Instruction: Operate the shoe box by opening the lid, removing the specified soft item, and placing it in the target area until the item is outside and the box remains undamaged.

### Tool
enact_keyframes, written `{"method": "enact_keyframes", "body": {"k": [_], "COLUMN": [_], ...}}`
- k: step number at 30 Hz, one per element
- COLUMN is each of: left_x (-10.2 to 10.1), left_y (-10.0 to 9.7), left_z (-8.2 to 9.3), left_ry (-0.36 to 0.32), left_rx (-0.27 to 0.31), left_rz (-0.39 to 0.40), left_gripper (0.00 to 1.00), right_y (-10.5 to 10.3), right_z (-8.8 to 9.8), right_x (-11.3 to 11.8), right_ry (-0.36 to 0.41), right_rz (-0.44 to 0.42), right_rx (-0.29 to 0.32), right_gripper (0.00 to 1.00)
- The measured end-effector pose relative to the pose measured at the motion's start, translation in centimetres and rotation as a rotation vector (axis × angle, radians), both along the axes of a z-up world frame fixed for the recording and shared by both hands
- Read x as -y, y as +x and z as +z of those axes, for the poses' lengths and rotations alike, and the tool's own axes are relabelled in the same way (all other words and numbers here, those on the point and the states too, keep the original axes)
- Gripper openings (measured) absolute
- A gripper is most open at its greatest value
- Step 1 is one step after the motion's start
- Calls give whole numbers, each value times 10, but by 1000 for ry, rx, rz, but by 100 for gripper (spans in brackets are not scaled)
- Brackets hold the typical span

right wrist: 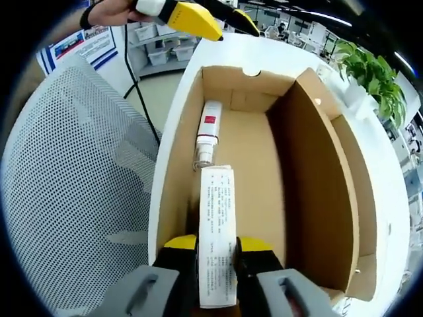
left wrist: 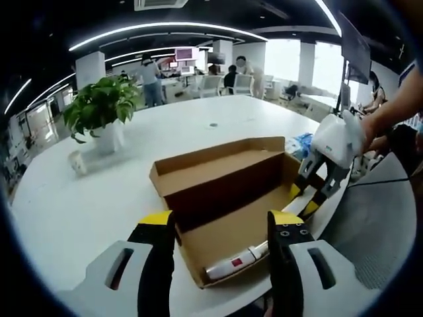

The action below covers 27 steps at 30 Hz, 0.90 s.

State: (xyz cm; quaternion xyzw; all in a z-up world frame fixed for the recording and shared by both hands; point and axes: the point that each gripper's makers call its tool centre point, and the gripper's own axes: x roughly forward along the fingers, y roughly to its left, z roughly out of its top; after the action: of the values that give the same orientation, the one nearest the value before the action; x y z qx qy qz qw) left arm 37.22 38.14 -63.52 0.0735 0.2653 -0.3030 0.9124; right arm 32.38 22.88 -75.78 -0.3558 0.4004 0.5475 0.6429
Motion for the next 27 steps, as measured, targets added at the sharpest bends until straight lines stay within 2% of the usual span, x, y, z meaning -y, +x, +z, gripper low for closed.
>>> {"method": "enact_keyframes", "body": {"k": [3,7,18,27], "left_x": [-1,1,12,22], "left_y": [-1,-3,2,3], "left_z": [-1,-2,0,1], "left_ry": [1,3,7,-2], "left_rx": [-6,-9,-3,-8], "left_rz": [3,-2,-22,-43], "left_gripper": [56,56,56,56], "right_y": [6,8,13,20], "right_z": [7,17,44,76], "right_x": [0,-3,-4,-4], "right_ry": [15,65,100,140], "right_rz": [-15,-58,-66,-77], "right_rx": [27,16,60,113], "right_gripper": [16,16,16,16]}}
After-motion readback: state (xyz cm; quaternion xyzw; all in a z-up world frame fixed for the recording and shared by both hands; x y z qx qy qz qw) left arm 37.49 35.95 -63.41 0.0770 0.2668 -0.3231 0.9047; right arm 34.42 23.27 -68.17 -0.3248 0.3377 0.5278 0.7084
